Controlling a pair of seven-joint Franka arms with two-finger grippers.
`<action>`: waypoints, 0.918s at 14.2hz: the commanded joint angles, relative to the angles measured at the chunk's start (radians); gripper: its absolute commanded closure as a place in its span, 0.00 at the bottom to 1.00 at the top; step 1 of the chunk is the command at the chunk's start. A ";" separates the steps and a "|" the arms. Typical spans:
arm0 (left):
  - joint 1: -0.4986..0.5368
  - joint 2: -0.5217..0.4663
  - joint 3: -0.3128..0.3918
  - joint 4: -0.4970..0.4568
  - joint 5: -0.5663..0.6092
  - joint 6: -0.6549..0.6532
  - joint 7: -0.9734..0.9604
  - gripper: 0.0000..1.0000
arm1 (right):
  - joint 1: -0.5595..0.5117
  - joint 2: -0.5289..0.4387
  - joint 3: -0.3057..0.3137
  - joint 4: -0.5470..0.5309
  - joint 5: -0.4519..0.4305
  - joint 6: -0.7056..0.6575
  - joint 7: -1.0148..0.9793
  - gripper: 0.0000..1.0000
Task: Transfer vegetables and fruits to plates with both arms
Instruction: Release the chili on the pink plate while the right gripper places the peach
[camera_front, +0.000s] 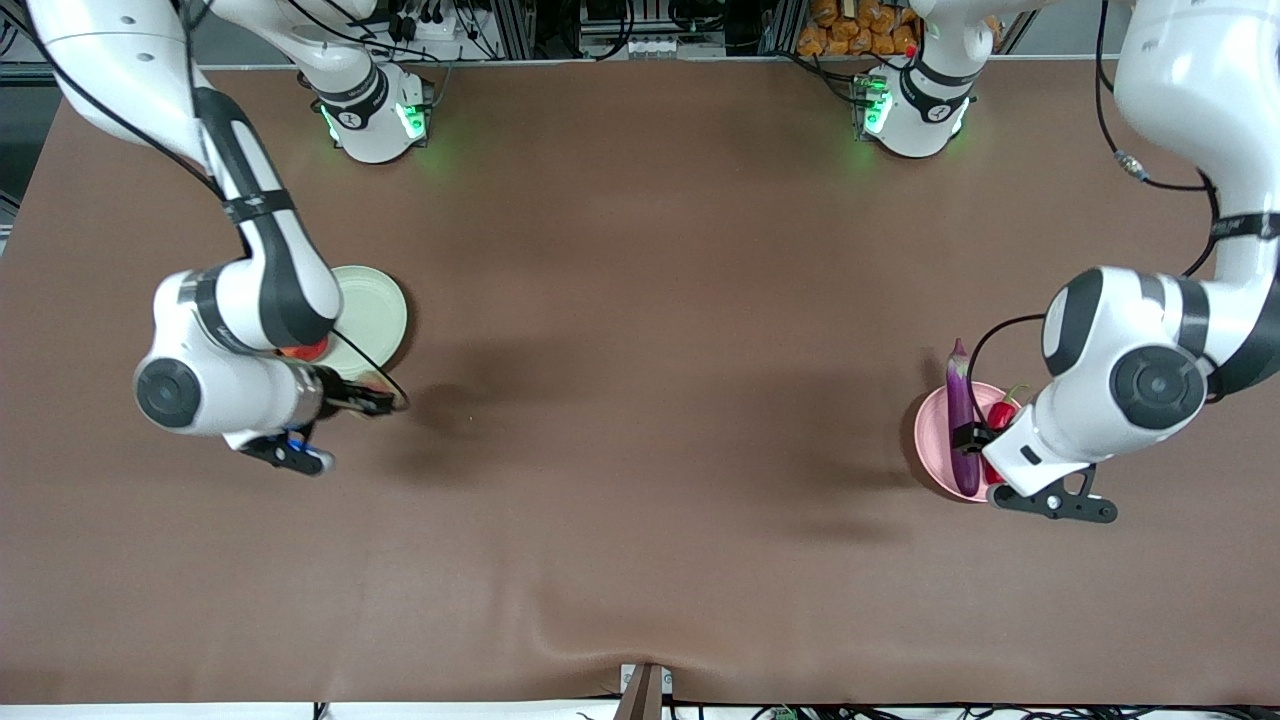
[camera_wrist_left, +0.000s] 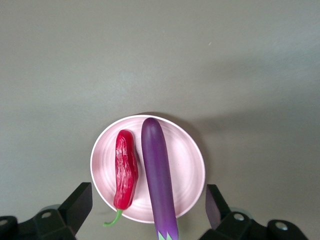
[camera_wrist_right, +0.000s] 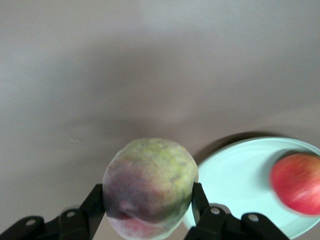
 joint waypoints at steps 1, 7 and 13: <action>0.008 -0.079 -0.023 -0.028 -0.041 -0.054 -0.016 0.00 | -0.058 -0.157 0.026 -0.244 0.039 0.071 -0.092 1.00; -0.015 -0.226 -0.053 -0.049 -0.121 -0.192 -0.091 0.00 | -0.073 -0.197 0.023 -0.354 0.039 0.057 -0.118 0.15; -0.188 -0.485 0.183 -0.233 -0.219 -0.200 -0.024 0.00 | -0.104 -0.152 0.024 -0.009 0.049 -0.273 -0.141 0.00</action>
